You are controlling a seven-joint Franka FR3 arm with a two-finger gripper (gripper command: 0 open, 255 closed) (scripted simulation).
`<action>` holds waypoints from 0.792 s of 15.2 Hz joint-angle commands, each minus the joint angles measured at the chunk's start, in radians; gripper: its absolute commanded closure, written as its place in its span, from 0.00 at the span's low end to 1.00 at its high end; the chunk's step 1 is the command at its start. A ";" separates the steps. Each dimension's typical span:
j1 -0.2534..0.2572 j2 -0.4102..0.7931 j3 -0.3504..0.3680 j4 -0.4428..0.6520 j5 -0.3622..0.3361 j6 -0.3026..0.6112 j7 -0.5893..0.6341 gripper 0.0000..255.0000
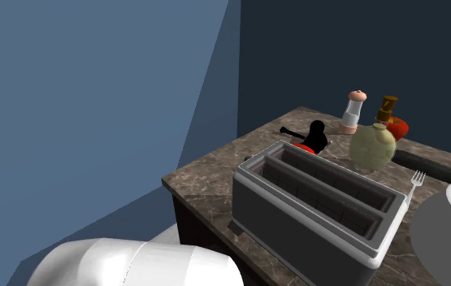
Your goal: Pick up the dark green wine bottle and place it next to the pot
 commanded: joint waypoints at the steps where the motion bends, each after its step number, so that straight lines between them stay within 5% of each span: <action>1: 0.000 0.000 0.000 0.000 0.000 0.000 0.000 0.00; 5: -0.076 0.016 0.106 0.037 0.060 -0.102 -0.033 0.00; 12: -0.076 0.016 0.106 0.037 0.060 -0.102 -0.033 0.00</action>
